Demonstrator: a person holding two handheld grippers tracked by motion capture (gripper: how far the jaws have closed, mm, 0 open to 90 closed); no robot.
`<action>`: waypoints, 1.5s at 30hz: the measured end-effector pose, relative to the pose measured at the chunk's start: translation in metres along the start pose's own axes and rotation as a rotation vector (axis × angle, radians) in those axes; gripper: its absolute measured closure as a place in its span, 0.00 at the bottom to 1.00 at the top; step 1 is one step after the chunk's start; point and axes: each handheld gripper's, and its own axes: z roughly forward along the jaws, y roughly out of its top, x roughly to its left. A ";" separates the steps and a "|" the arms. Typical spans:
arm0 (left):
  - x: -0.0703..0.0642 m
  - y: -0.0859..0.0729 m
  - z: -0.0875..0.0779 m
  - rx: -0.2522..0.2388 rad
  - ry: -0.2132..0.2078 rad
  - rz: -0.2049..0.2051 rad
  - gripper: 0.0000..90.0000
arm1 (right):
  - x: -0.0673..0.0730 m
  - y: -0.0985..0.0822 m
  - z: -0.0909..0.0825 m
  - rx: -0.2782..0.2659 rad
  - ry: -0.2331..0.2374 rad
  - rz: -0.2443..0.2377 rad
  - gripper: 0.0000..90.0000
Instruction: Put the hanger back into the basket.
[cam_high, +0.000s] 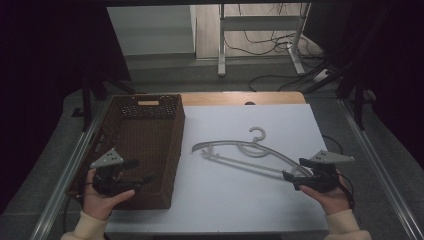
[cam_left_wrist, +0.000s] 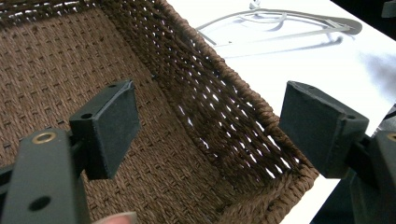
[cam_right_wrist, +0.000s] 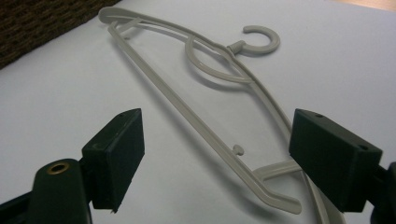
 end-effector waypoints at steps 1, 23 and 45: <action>0.000 0.000 0.000 0.000 0.001 0.002 0.22 | -0.001 0.000 0.000 0.005 -0.002 0.000 0.21; -0.001 0.001 0.001 0.012 -0.006 0.011 0.22 | 0.015 0.011 0.008 -0.001 -0.017 -0.006 0.22; -0.008 -0.003 -0.001 0.011 0.008 0.011 0.22 | 0.011 0.029 0.047 0.050 0.000 -0.008 0.22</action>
